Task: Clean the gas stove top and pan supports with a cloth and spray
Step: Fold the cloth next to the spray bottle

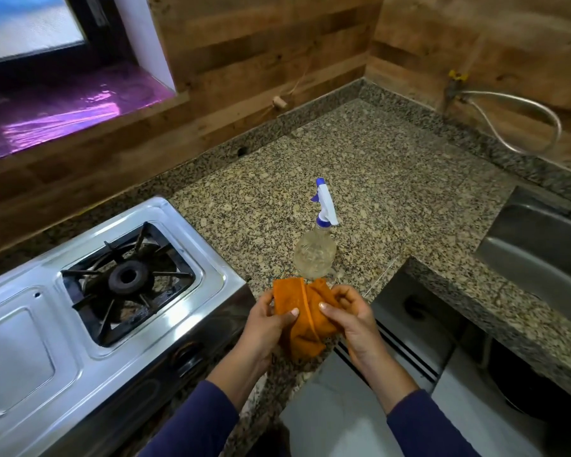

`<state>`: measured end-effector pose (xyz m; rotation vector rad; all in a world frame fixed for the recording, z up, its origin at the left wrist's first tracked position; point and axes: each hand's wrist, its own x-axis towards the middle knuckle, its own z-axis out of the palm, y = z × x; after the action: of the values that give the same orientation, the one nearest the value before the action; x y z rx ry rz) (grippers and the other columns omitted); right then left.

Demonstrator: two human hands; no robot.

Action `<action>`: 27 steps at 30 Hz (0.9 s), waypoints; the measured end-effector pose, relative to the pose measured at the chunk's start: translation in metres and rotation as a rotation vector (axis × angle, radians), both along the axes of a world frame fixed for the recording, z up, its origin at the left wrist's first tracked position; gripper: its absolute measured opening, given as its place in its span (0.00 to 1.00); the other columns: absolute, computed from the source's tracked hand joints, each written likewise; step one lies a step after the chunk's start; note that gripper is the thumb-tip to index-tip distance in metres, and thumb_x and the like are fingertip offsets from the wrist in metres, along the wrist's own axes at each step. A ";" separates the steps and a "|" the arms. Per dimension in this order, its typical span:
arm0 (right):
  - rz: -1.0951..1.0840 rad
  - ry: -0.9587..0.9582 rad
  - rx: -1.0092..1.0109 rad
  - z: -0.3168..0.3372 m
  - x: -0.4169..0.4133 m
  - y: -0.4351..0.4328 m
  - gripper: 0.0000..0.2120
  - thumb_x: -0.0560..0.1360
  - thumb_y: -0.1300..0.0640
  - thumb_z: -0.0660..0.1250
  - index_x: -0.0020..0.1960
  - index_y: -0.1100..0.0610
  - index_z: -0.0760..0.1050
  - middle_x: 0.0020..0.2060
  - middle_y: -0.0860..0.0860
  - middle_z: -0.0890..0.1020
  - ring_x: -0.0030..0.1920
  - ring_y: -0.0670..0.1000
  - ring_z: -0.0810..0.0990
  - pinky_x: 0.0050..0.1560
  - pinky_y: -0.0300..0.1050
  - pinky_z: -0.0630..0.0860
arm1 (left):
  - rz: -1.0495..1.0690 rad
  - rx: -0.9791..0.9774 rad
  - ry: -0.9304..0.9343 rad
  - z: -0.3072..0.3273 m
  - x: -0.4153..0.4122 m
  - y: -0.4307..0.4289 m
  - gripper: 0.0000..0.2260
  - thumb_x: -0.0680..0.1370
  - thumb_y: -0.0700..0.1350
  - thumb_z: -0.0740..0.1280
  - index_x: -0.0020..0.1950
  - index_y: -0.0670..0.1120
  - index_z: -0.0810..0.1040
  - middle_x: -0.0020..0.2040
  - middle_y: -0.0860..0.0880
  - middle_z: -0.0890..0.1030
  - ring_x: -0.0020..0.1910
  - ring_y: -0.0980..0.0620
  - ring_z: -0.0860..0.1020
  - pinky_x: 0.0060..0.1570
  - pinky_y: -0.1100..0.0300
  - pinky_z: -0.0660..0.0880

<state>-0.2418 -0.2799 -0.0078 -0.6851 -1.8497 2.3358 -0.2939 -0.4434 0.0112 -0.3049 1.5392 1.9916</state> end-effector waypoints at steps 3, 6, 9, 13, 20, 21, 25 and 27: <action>0.043 -0.051 0.023 0.002 -0.005 0.004 0.24 0.61 0.55 0.77 0.55 0.55 0.77 0.50 0.53 0.84 0.47 0.49 0.84 0.41 0.41 0.78 | -0.002 0.009 -0.068 0.001 -0.003 -0.001 0.22 0.74 0.30 0.69 0.64 0.47 0.74 0.55 0.41 0.82 0.54 0.40 0.80 0.51 0.46 0.79; 0.071 -0.124 0.027 0.005 -0.014 0.009 0.21 0.66 0.60 0.77 0.58 0.54 0.78 0.50 0.53 0.85 0.47 0.49 0.84 0.40 0.36 0.78 | -0.036 -0.036 0.004 0.004 -0.004 -0.004 0.16 0.74 0.31 0.69 0.58 0.46 0.78 0.52 0.43 0.83 0.51 0.43 0.80 0.50 0.49 0.79; 0.082 -0.128 0.101 0.007 -0.023 0.009 0.07 0.74 0.62 0.72 0.51 0.55 0.81 0.46 0.51 0.85 0.48 0.52 0.82 0.39 0.33 0.76 | -0.057 -0.078 0.113 0.007 -0.004 -0.004 0.10 0.75 0.33 0.70 0.52 0.45 0.80 0.47 0.44 0.84 0.46 0.47 0.81 0.42 0.58 0.80; -0.036 0.035 0.278 0.003 -0.028 0.009 0.06 0.74 0.62 0.72 0.48 0.54 0.84 0.59 0.51 0.81 0.61 0.47 0.78 0.58 0.40 0.76 | -0.076 -0.088 0.223 0.004 -0.005 -0.007 0.09 0.76 0.36 0.70 0.55 0.41 0.79 0.48 0.42 0.83 0.47 0.48 0.81 0.39 0.63 0.78; -0.030 0.218 0.471 0.017 -0.022 0.000 0.10 0.76 0.65 0.69 0.49 0.51 0.83 0.47 0.49 0.84 0.53 0.51 0.82 0.55 0.49 0.79 | -0.186 -0.335 0.563 -0.013 -0.011 -0.015 0.12 0.64 0.54 0.75 0.44 0.56 0.79 0.49 0.49 0.80 0.51 0.52 0.78 0.54 0.47 0.76; 0.004 0.223 0.512 0.021 -0.022 0.000 0.11 0.76 0.66 0.69 0.49 0.50 0.83 0.47 0.48 0.83 0.53 0.49 0.81 0.55 0.46 0.78 | -0.194 -0.352 0.585 -0.010 -0.011 -0.015 0.15 0.64 0.56 0.76 0.46 0.57 0.77 0.50 0.52 0.79 0.52 0.55 0.77 0.54 0.51 0.75; 0.246 0.231 0.715 0.045 -0.022 0.003 0.11 0.75 0.65 0.68 0.51 0.52 0.83 0.49 0.45 0.81 0.54 0.46 0.79 0.59 0.39 0.75 | -0.281 -0.391 0.690 0.007 -0.008 -0.012 0.35 0.64 0.65 0.75 0.66 0.57 0.66 0.64 0.58 0.72 0.63 0.62 0.70 0.59 0.64 0.68; 0.351 0.195 0.738 0.055 -0.021 0.005 0.12 0.74 0.64 0.68 0.51 0.51 0.83 0.49 0.42 0.81 0.55 0.45 0.80 0.61 0.39 0.74 | -0.384 -0.383 0.842 0.011 -0.013 -0.009 0.40 0.67 0.64 0.74 0.73 0.54 0.63 0.69 0.57 0.69 0.67 0.61 0.68 0.64 0.64 0.67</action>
<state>-0.2633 -0.2753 0.0473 -0.0428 -2.6241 1.5540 -0.3073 -0.4521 0.0219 0.7321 2.2687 1.5634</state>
